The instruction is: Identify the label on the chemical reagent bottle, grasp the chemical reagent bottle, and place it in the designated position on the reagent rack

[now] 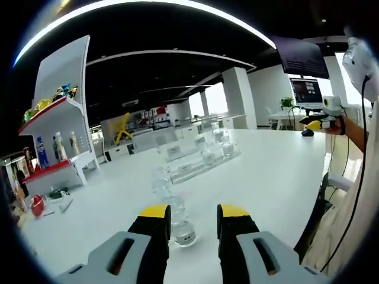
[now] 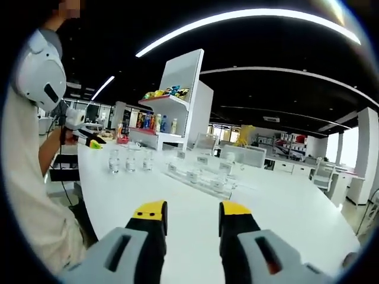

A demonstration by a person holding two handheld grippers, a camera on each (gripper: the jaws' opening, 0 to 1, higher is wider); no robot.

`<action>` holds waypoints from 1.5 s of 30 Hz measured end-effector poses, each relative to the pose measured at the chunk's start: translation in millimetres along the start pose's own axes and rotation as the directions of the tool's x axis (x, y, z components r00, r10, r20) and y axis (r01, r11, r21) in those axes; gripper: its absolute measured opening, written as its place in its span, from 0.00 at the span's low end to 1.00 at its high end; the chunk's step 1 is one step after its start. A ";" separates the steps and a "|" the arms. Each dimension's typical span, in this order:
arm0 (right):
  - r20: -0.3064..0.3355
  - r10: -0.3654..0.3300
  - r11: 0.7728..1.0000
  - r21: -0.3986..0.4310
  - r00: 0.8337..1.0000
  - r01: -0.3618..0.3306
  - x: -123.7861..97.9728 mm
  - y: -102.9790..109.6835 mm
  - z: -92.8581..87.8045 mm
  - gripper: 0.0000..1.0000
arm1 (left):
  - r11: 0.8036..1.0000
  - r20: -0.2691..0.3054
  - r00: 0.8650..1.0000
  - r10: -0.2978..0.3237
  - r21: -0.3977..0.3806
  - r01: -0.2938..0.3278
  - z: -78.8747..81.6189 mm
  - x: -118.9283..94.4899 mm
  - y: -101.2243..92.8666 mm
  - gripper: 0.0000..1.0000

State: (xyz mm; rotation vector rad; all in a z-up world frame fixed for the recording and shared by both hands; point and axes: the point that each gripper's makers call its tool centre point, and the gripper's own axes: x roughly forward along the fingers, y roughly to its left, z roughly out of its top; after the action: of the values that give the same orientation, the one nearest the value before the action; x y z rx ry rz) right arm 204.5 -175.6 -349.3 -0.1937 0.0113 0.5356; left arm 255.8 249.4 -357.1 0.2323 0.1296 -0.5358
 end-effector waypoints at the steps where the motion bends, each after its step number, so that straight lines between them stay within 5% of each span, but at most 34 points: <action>1: 0.000 0.007 1.000 0.004 1.000 -0.007 0.3 1.6 -0.7 0.36 | 1.000 0.004 1.000 -0.002 0.001 0.002 0.8 1.2 -0.4 0.31; 9: 0.007 0.032 0.999 0.016 0.999 -0.032 -0.1 7.6 -1.4 0.37 | 1.000 -0.011 1.000 -0.016 0.009 0.016 -2.2 1.6 -5.4 0.31; 18: 0.031 0.086 0.996 0.000 0.996 -0.086 6.3 14.7 3.8 0.37 | 1.000 -0.016 0.999 0.031 0.000 -0.031 -2.8 -22.6 5.1 0.31; 25: 0.048 0.088 0.995 0.050 0.995 -0.090 15.7 18.4 -6.2 0.37 | 0.995 -0.062 0.994 0.091 -0.044 -0.094 -23.5 -38.1 24.9 0.31; 45: 0.042 0.075 0.995 0.057 0.996 -0.078 13.2 17.3 -4.5 0.37 | 0.992 -0.044 0.995 0.088 -0.088 -0.092 -34.4 -38.7 31.1 0.32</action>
State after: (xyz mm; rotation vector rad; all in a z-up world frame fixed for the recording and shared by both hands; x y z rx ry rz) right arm 207.2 -155.2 -357.6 -0.1259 -0.0038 0.6146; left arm 236.8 303.0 -377.5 0.1606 0.1809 -0.4346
